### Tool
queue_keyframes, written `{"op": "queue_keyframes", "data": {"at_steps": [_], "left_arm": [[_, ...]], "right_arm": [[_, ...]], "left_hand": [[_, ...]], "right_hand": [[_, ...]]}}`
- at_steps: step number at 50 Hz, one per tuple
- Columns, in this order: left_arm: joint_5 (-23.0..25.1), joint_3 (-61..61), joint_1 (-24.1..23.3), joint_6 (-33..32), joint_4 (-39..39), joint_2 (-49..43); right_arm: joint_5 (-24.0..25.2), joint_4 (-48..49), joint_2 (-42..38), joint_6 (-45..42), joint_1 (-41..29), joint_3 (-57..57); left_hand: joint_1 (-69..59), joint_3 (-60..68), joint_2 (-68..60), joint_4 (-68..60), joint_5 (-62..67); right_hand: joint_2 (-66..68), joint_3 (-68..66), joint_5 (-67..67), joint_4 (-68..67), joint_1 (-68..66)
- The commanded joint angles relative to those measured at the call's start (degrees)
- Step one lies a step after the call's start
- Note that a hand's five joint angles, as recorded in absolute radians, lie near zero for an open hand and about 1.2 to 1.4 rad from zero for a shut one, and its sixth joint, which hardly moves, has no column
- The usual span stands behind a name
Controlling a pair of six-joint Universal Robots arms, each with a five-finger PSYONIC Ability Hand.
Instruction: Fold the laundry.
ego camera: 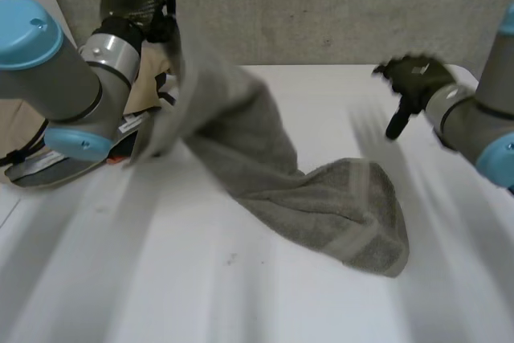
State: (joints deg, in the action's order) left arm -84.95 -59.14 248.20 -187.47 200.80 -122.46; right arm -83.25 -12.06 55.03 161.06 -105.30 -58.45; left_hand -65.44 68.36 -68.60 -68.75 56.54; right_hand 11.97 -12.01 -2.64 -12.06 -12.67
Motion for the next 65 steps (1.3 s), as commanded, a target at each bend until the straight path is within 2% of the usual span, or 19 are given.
{"op": "queue_keyframes", "data": {"at_steps": [1,5,9,12,15,16,17,20,23,27,29,34,41,50,54,58,59,61,65], "left_arm": [[3.47,-5.11,-1.57,0.09,-0.14,9.85],[4.7,-5.55,-2.89,0.09,-0.67,14.34],[4.97,-6.6,-4.12,0.09,-0.58,17.07],[4.97,-7.22,-4.48,0.09,-0.58,18.22],[4.88,-7.92,-4.39,0.09,-0.5,18.92],[4.88,-8.1,-4.39,0.09,-0.5,18.93],[4.71,-8.19,-4.22,0.09,-0.5,18.93],[4.53,-8.28,-3.78,0.0,-0.58,18.75],[4.44,-8.45,-3.08,0.0,-0.58,18.57],[4.44,-9.77,-0.53,0.0,-1.81,18.57],[4.62,-11.0,0.88,0.0,-3.13,18.75],[4.79,-13.02,1.85,-0.09,-6.64,19.19],[5.06,-17.15,5.63,-0.53,-13.41,18.23],[4.97,-15.58,5.89,-0.79,-14.56,5.49],[4.8,-8.21,5.54,-0.62,-14.21,-2.07],[4.53,4.79,4.49,-0.53,-12.54,-7.52],[4.53,9.52,4.05,-0.09,-10.36,-8.57],[4.44,13.51,3.61,0.17,-6.32,-9.02],[3.22,17.65,2.64,1.23,7.73,-8.76]], "right_arm": [[8.44,-1.65,-4.83,8.11,-0.17,2.0],[10.82,-2.88,-10.09,9.09,-0.61,5.78],[10.91,-3.67,-14.41,8.92,-1.49,8.43],[10.48,-3.24,-17.14,8.48,-2.72,9.84],[8.81,-3.06,-20.83,7.43,-3.16,12.47],[6.89,-3.49,-22.06,6.73,-3.25,13.87],[5.57,-3.85,-22.33,6.2,-3.25,14.41],[-0.57,-4.03,-21.11,3.83,-2.73,14.07],[-3.32,-3.06,-17.69,2.24,-2.55,11.43],[-1.66,-1.57,-4.08,-1.01,-1.5,5.2],[-0.52,-2.0,3.57,-4.43,1.4,2.21],[1.24,-6.92,10.53,-12.95,6.85,-3.51],[2.12,-17.99,20.64,-22.89,8.09,-11.33],[2.48,-16.69,19.69,-28.0,6.95,-16.7],[1.43,-9.58,11.52,-27.65,6.07,-11.8],[-4.1,-1.4,4.66,-24.84,3.88,0.06],[-7.07,1.74,3.52,-22.66,2.56,5.31],[-9.73,5.71,3.24,-20.36,1.76,9.91],[-11.15,17.75,3.59,-15.61,1.41,14.68]], "left_hand": [[-14.56,11.64,-11.4,-11.25,13.46],[-14.56,11.64,-11.4,-11.25,13.46],[-14.56,11.64,-11.4,-11.25,13.46],[-14.56,11.64,-11.4,-11.25,13.46],[-14.56,11.64,-11.4,-11.25,13.46],[-14.56,11.64,-11.4,-11.25,13.46],[-14.56,11.64,-11.4,-11.25,13.46],[-14.56,11.64,-11.4,-11.25,13.46],[-14.56,11.64,-11.4,-11.25,13.46],[-14.56,11.64,-11.4,-11.25,13.46],[-14.56,11.64,-11.4,-11.25,13.46],[-14.56,11.64,-11.4,-11.25,13.46],[-14.56,11.64,-11.4,-11.25,13.46],[-14.56,11.64,-11.4,-11.25,13.46],[-14.56,11.64,-11.4,-11.25,13.46],[-14.56,11.64,-11.4,-11.25,13.46],[-14.56,11.64,-11.4,-11.25,13.46],[-14.56,11.64,-11.4,-11.25,13.46],[-14.56,11.64,-11.4,-11.25,13.46]], "right_hand": [[-1.97,2.01,2.64,2.06,2.67],[-1.97,2.01,2.64,2.06,2.67],[-1.97,2.01,2.64,2.06,2.67],[5.48,-5.44,-4.81,-5.39,-4.78],[40.22,-40.18,-39.55,-40.13,-39.52],[65.65,-65.6,-64.98,-65.56,-64.95],[68.01,-67.96,-67.34,-67.92,-67.31],[68.03,-67.99,-67.36,-67.94,-67.33],[68.03,-67.99,-67.36,-67.94,-67.33],[68.03,-67.99,-67.36,-67.94,-67.33],[68.03,-67.99,-67.36,-67.94,-67.33],[68.03,-67.99,-67.36,-67.94,-67.33],[68.03,-67.99,-67.36,-67.94,-67.33],[68.03,-67.99,-67.36,-67.94,-67.33],[68.03,-67.99,-67.36,-67.94,-67.33],[68.03,-67.99,-67.36,-67.94,-67.33],[68.03,-67.99,-67.36,-67.94,-67.33],[68.03,-67.99,-67.36,-67.94,-67.33],[68.03,-67.99,-67.36,-67.94,-67.33]]}}
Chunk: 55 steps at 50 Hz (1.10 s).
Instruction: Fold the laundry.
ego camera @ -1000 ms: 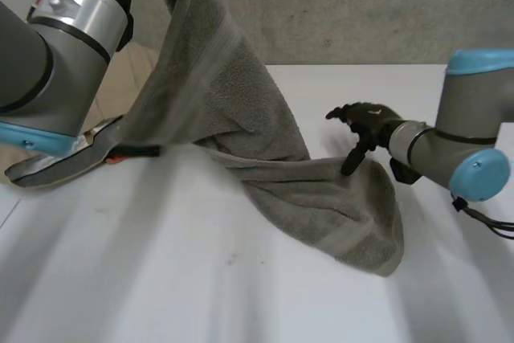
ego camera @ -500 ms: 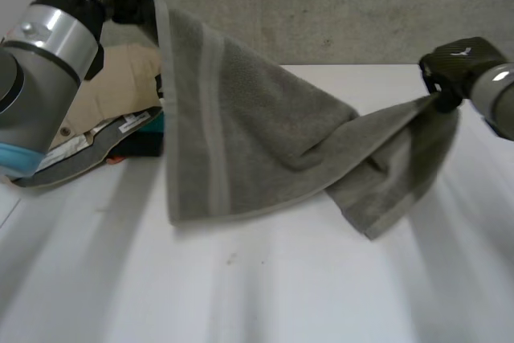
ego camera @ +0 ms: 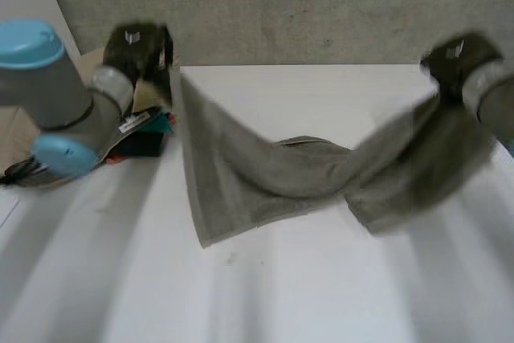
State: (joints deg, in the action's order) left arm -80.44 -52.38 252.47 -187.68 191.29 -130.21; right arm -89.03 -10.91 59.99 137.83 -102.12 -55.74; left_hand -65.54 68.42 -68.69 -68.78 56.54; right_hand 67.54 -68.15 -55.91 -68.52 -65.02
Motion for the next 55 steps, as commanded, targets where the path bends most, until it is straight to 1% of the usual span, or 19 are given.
{"op": "queue_keyframes", "data": {"at_steps": [1,2,5,8,12,13,16,17,20,22,23,24,25,28,32,36,43,49,55], "left_arm": [[-1.82,10.81,-1.8,1.79,19.97,-1.01],[-3.13,10.89,-2.33,2.31,24.79,-0.75],[-4.72,10.81,-3.12,3.1,31.58,0.65],[-4.99,10.46,-3.3,3.28,31.61,1.89],[-4.72,8.35,-3.21,3.55,29.41,2.24],[-4.64,7.22,-3.21,3.55,28.8,2.33],[-4.55,5.28,-3.21,3.46,28.26,2.42],[-4.55,3.88,-3.3,3.46,28.18,2.5],[-4.37,1.94,-3.47,3.55,28.26,2.86],[-4.37,0.88,-3.56,3.63,28.18,3.73],[-4.37,0.53,-3.56,3.81,28.18,4.17],[-4.02,0.26,-3.65,4.42,28.09,5.22],[-3.67,0.09,-3.82,4.86,28.09,5.66],[-1.31,-0.35,-4.44,7.84,28.09,7.07],[1.94,-1.58,-5.75,11.27,27.48,9.52],[4.41,-4.04,-6.72,13.04,25.72,12.86],[8.81,-9.49,-8.66,14.09,24.13,19.55],[11.45,-13.8,-9.45,16.02,24.05,26.14],[13.73,-18.02,-10.07,18.57,24.66,32.29]], "right_arm": [[-5.1,18.8,-1.28,8.32,-1.68,11.79],[-4.66,22.3,-0.84,9.72,-1.5,11.09],[-3.53,25.76,1.43,11.66,-2.11,7.42],[-1.59,24.8,4.6,11.5,-2.21,2.23],[3.85,19.28,9.96,10.53,-2.47,-7.96],[6.56,15.17,11.45,9.4,-2.56,-11.99],[10.18,6.9,13.04,6.58,-2.56,-17.81],[12.02,0.52,13.57,4.05,-2.82,-21.4],[14.58,-10.32,13.66,-0.44,-4.4,-27.13],[16.08,-19.47,13.22,-5.1,-8.43,-31.79],[16.26,-21.41,13.14,-6.51,-10.19,-32.67],[16.52,-22.48,12.7,-7.65,-13.16,-32.6],[16.26,-21.7,12.35,-7.58,-14.76,-31.99],[15.04,-14.62,11.38,-2.43,-16.8,-27.44],[11.09,-6.25,9.98,8.99,-13.38,-19.35],[8.88,-4.21,7.61,16.57,-10.21,-13.11],[8.52,-4.56,-3.81,19.67,-9.5,-0.27],[9.57,-4.82,-15.41,19.49,-9.94,10.46],[16.69,-4.65,-29.12,20.02,-10.29,22.5]], "left_hand": [[-14.46,11.58,-11.31,-11.22,13.46],[-14.46,11.58,-11.31,-11.22,13.46],[-14.46,11.58,-11.31,-11.22,13.46],[-14.46,11.58,-11.31,-11.22,13.46],[-14.46,11.58,-11.31,-11.22,13.46],[-14.46,11.58,-11.31,-11.22,13.46],[-14.46,11.58,-11.31,-11.22,13.46],[-14.46,11.58,-11.31,-11.22,13.46],[-14.46,11.58,-11.31,-11.22,13.46],[-14.46,11.58,-11.31,-11.22,13.46],[-14.46,11.58,-11.31,-11.22,13.46],[-14.46,11.58,-11.31,-11.22,13.46],[-14.46,11.58,-11.31,-11.22,13.46],[-14.46,11.58,-11.31,-11.22,13.46],[-14.46,11.58,-11.31,-11.22,13.46],[-14.46,11.58,-11.31,-11.22,13.46],[-14.46,11.58,-11.31,-11.22,13.46],[-14.46,11.58,-11.31,-11.22,13.46],[-14.46,11.58,-11.31,-11.22,13.46]], "right_hand": [[12.46,-11.85,-14.09,-11.48,-14.98],[12.46,-11.85,-14.09,-11.48,-14.98],[12.46,-11.85,-14.09,-11.48,-14.98],[12.46,-11.85,-14.09,-11.48,-14.98],[12.46,-11.85,-14.09,-11.48,-14.98],[12.46,-11.85,-14.09,-11.48,-14.98],[12.46,-11.85,-14.09,-11.48,-14.98],[12.46,-11.85,-14.09,-11.48,-14.98],[12.46,-11.85,-14.09,-11.48,-14.98],[12.46,-11.85,-14.09,-11.48,-14.98],[4.2,-3.58,-5.82,-3.21,-6.71],[-38.18,38.8,36.56,39.17,35.67],[-57.54,58.15,55.91,58.52,55.02],[-57.54,58.15,55.91,58.52,55.02],[-57.54,58.15,55.91,58.52,55.02],[-57.54,58.15,55.91,58.52,55.02],[-57.54,58.15,55.91,58.52,55.02],[-57.54,58.15,55.91,58.52,55.02],[-57.54,58.15,55.91,58.52,55.02]]}}
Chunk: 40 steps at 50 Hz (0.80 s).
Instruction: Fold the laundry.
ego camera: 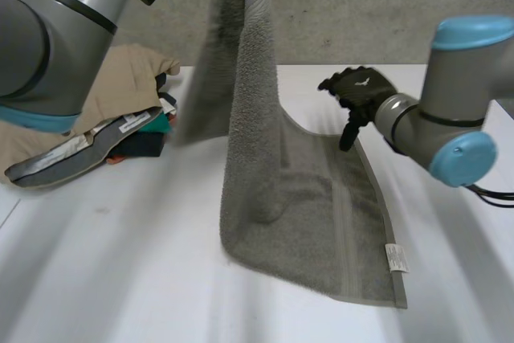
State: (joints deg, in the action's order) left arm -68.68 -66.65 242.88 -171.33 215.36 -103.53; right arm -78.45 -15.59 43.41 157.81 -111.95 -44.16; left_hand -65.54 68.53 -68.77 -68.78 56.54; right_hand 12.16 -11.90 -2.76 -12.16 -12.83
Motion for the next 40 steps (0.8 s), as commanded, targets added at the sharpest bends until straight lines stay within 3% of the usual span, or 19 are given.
{"op": "queue_keyframes", "data": {"at_steps": [1,5,6,8,9,15,22,31,40], "left_arm": [[2.32,-4.62,-0.47,2.49,0.67,6.67],[2.85,-6.3,-0.39,2.58,0.76,7.99],[3.03,-6.91,-0.3,2.58,0.76,8.26],[3.38,-7.44,-0.12,2.58,0.76,8.26],[3.64,-8.05,0.05,2.58,0.85,8.35],[3.73,-7.88,1.9,2.4,2.08,7.91],[2.68,-2.97,8.49,2.76,6.47,3.0],[-1.8,5.92,10.33,2.58,6.83,-5.18],[-0.93,-1.98,11.22,1.7,5.25,-9.06]], "right_arm": [[7.16,-0.05,-16.13,0.21,-0.81,14.33],[6.47,-0.32,-23.0,0.3,-1.16,21.56],[5.25,-0.32,-24.93,0.39,-1.16,24.62],[3.57,-0.32,-26.18,0.39,-1.08,27.18],[1.82,-0.32,-26.7,0.39,-0.73,29.55],[-4.78,1.26,-23.64,0.39,1.64,35.45],[-10.58,11.19,-9.85,0.13,6.3,35.81],[-9.27,10.42,9.82,-0.31,8.33,22.4],[-3.38,-1.98,17.06,-2.07,10.26,-2.05]], "left_hand": [[-14.46,11.47,-11.23,-11.22,13.46],[-14.46,11.47,-11.23,-11.22,13.46],[-14.46,11.47,-11.23,-11.22,13.46],[-14.46,11.47,-11.23,-11.22,13.46],[-14.46,11.47,-11.23,-11.22,13.46],[-14.46,11.47,-11.23,-11.22,13.46],[-14.46,11.47,-11.23,-11.22,13.46],[-14.46,11.47,-11.23,-11.22,13.46],[-14.46,11.47,-11.23,-11.22,13.46]], "right_hand": [[-2.16,1.9,2.76,2.16,2.83],[-1.8,1.54,2.41,1.8,2.47],[18.57,-18.83,-17.97,-18.57,-17.9],[39.86,-40.12,-39.26,-39.86,-39.19],[67.56,-67.82,-66.96,-67.56,-66.89],[67.84,-68.1,-67.24,-67.84,-67.17],[67.84,-68.1,-67.24,-67.84,-67.17],[67.84,-68.1,-67.24,-67.84,-67.17],[67.84,-68.1,-67.24,-67.84,-67.17]]}}
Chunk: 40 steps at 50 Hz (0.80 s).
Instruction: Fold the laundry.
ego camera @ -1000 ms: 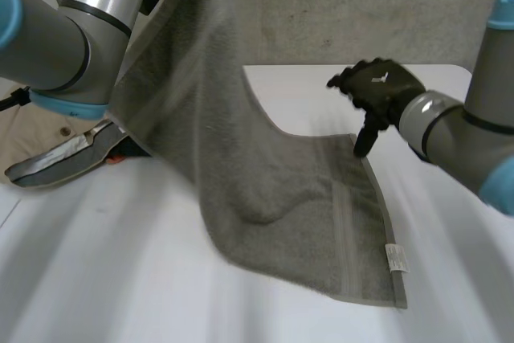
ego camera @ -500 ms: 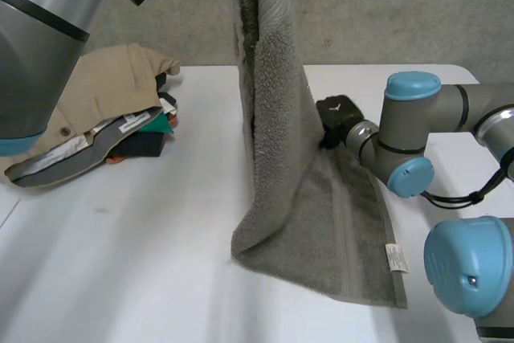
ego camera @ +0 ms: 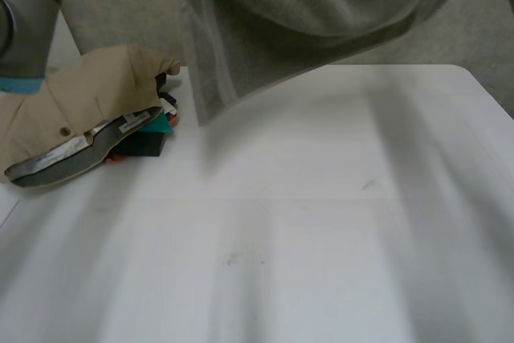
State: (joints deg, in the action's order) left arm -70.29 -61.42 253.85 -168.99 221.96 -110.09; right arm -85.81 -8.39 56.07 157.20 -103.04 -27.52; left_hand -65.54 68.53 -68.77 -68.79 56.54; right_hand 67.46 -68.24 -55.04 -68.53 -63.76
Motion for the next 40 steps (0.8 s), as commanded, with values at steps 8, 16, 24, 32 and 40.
{"op": "queue_keyframes", "data": {"at_steps": [8,16,24,32,40], "left_arm": [[7.71,-25.23,0.24,-3.44,-1.88,-2.15],[11.76,-39.82,1.56,-22.33,-4.42,-1.71],[10.97,-40.45,1.91,-36.22,-22.08,4.44],[6.5,-34.39,-0.19,-34.57,-34.22,9.63],[-11.15,-28.15,-6.25,-16.04,-34.93,5.17]], "right_arm": [[4.51,-8.32,4.05,-4.44,1.17,-40.92],[4.51,0.13,3.61,-5.06,1.17,-52.01],[4.6,2.5,5.72,-4.62,1.52,-56.5],[4.51,4.44,7.74,-4.53,1.44,-59.93],[4.25,5.32,8.71,-4.18,1.44,-62.39]], "left_hand": [[-14.46,11.47,-11.23,-11.21,13.46],[-4.3,1.3,-1.06,-1.05,3.3],[49.09,-52.08,52.33,52.34,-50.09],[48.76,-51.76,52.0,52.01,-49.76],[46.41,-49.4,49.64,49.66,-47.41]], "right_hand": [[12.54,-11.76,-14.96,-11.47,-16.24],[12.54,-11.76,-14.96,-11.47,-16.24],[12.54,-11.76,-14.96,-11.47,-16.24],[12.54,-11.76,-14.96,-11.47,-16.24],[12.54,-11.76,-14.96,-11.47,-16.24]]}}
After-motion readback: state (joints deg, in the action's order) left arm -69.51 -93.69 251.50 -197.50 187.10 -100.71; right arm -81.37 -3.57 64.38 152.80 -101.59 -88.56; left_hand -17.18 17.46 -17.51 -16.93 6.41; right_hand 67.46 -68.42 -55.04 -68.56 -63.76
